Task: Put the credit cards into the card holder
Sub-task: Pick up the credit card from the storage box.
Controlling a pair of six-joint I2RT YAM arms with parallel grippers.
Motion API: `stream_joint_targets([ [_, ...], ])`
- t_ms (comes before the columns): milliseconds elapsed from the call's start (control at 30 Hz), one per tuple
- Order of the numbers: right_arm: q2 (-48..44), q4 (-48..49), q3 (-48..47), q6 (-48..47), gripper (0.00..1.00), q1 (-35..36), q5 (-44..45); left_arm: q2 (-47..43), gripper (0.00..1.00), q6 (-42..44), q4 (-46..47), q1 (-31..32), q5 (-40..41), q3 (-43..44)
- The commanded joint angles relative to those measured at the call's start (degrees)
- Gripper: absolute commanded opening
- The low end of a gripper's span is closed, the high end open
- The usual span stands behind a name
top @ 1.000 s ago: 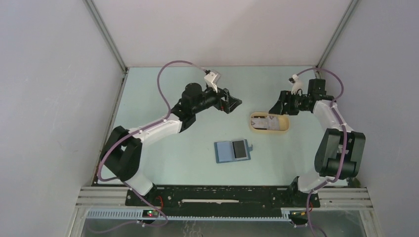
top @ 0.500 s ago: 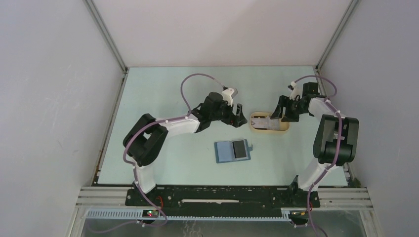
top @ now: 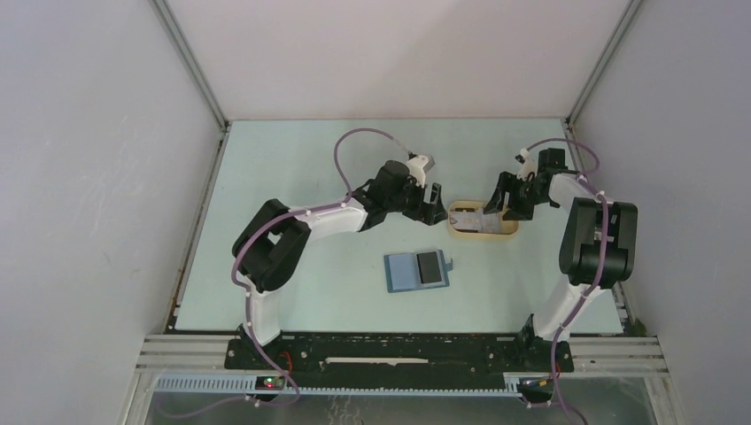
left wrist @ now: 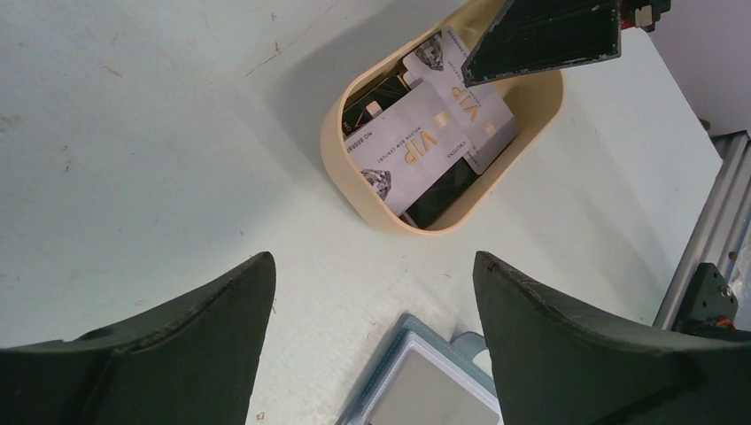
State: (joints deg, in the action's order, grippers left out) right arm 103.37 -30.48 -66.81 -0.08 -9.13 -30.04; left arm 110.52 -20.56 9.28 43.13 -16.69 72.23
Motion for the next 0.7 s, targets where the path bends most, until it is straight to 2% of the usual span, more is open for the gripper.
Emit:
stream_joint_targets([
  [0,0.7,1.6,-2.6,3.3,0.75,0.8,2.7,1.3,0.86,0.2,-0.6,0.5,-0.5,3.8],
  [133,1.3,1.8,-3.2,4.9,0.74,1.1,4.1,2.3,0.83,0.3,-1.3,0.7,-0.5,4.7],
  [333,3.3,1.1,-3.8,5.3,0.66,1.7,4.0,3.7,0.79,0.4,-2.2,0.6,-0.6,6.0],
  [500,4.5,0.2,-4.5,5.0,0.64,2.1,4.6,3.8,0.77,0.4,-2.2,0.9,-0.6,6.0],
  [667,5.0,-1.0,-5.2,4.2,0.55,2.6,2.7,4.4,0.71,0.6,-2.7,1.1,-0.6,6.8],
])
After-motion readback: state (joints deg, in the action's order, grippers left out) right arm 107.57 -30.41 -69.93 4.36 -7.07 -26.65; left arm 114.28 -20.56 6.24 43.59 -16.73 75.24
